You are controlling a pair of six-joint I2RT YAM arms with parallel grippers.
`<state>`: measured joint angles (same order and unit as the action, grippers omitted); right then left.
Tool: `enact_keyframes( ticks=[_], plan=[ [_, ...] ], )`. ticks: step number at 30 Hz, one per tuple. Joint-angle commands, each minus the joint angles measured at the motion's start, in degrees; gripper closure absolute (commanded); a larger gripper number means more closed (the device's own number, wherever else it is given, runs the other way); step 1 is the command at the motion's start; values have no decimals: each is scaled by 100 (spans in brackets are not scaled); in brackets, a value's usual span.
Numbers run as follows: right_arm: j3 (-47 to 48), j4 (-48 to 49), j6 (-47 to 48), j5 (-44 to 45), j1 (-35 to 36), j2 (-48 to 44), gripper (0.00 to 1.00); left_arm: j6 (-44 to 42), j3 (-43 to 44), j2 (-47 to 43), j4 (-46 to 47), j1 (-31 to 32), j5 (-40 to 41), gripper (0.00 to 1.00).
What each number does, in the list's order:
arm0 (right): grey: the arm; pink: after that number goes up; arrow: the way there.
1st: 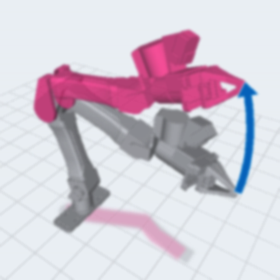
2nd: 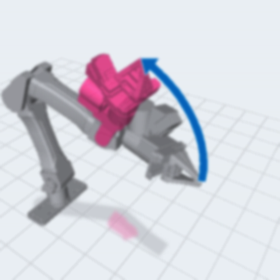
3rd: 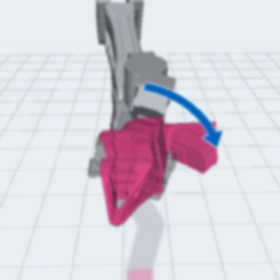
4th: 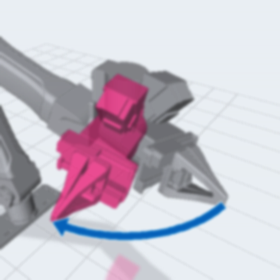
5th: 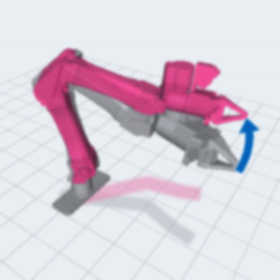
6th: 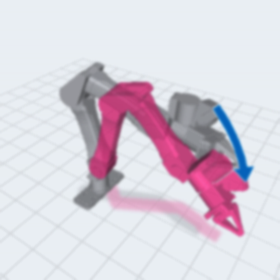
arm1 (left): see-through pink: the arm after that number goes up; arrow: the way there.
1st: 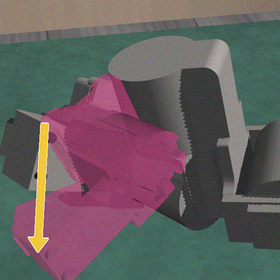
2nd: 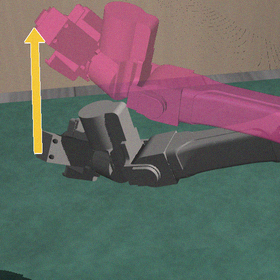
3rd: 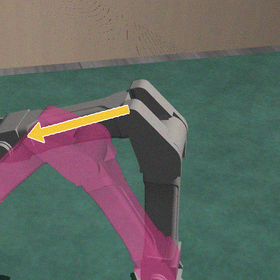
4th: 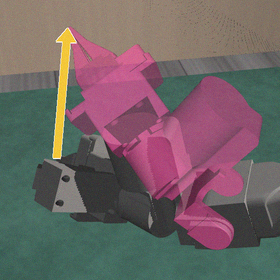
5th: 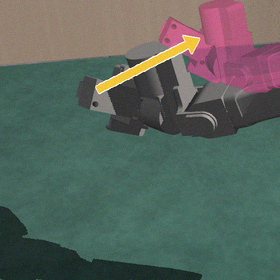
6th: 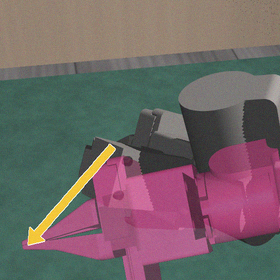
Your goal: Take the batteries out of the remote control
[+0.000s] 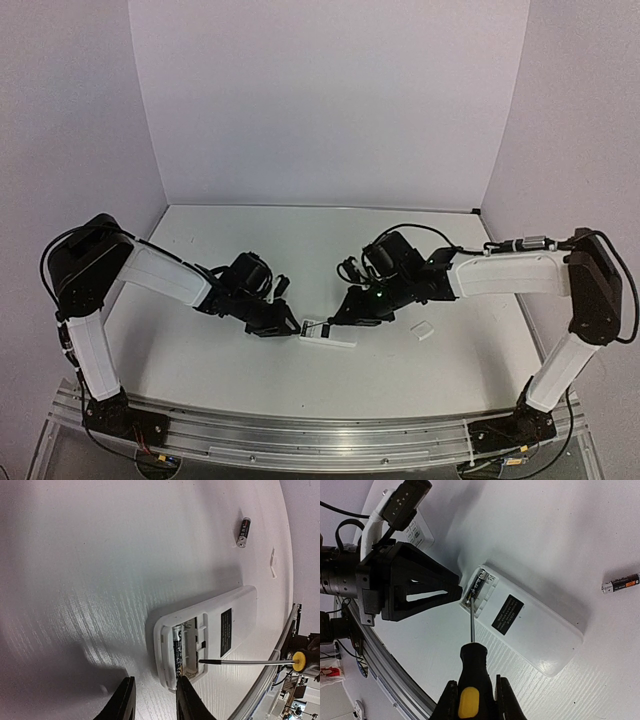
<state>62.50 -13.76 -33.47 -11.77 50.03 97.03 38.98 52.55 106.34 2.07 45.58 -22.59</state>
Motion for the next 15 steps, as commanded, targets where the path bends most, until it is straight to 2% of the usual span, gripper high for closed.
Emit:
enact_keyframes(
  ticks=[1,15],
  plan=[
    [28,84,-163,90,31,93,100,-37,209,132,98,-23,-70,76],
    [79,66,-201,12,33,322,100,-52,217,241,65,-23,-107,83]
  ],
)
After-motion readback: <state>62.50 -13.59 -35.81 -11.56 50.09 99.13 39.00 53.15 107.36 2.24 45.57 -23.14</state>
